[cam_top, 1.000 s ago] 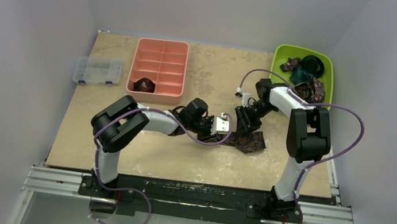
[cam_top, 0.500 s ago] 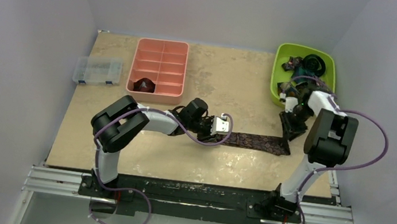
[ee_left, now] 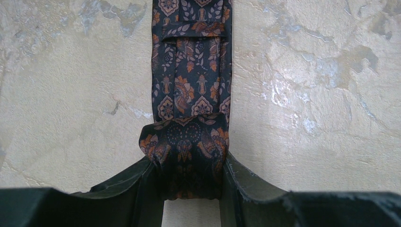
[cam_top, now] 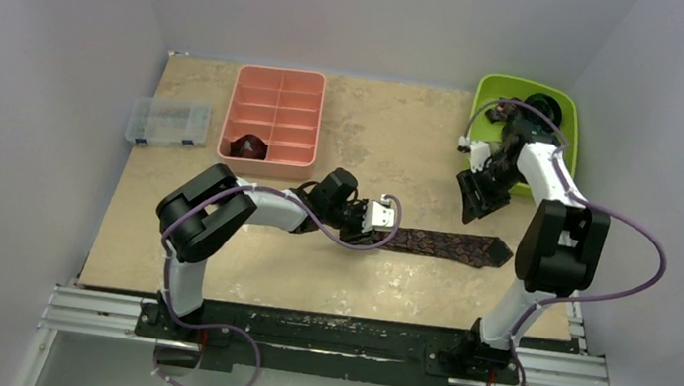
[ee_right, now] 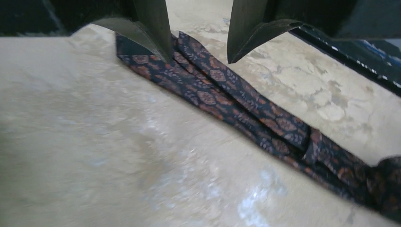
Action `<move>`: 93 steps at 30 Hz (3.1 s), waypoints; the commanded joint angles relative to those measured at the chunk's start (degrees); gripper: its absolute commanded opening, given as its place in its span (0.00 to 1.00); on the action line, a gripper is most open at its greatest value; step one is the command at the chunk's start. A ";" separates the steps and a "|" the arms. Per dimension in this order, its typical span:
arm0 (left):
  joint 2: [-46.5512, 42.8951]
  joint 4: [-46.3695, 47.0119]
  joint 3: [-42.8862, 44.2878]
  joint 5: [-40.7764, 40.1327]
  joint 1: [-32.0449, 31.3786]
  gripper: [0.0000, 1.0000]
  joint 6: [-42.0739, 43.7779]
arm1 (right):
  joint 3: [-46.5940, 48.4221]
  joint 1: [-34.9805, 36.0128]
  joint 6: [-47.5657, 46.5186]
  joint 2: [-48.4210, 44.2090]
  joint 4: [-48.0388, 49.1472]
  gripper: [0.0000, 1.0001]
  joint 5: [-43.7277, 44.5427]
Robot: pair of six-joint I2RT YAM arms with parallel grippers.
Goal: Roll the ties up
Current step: Roll the tie at the center of the board.
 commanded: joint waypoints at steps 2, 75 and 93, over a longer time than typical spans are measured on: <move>2.81 -10.77 -1.70 -3.32 0.74 0.14 1.44 | -8.95 -0.60 -8.58 -3.03 -1.28 0.43 1.54; 4.52 -11.01 -0.65 -3.64 0.75 0.14 0.65 | -20.19 -5.10 2.37 -0.89 14.35 0.00 14.85; 3.95 -12.86 -0.49 -4.87 -0.57 0.14 -1.11 | -8.10 -5.05 1.02 -3.36 4.60 0.34 2.87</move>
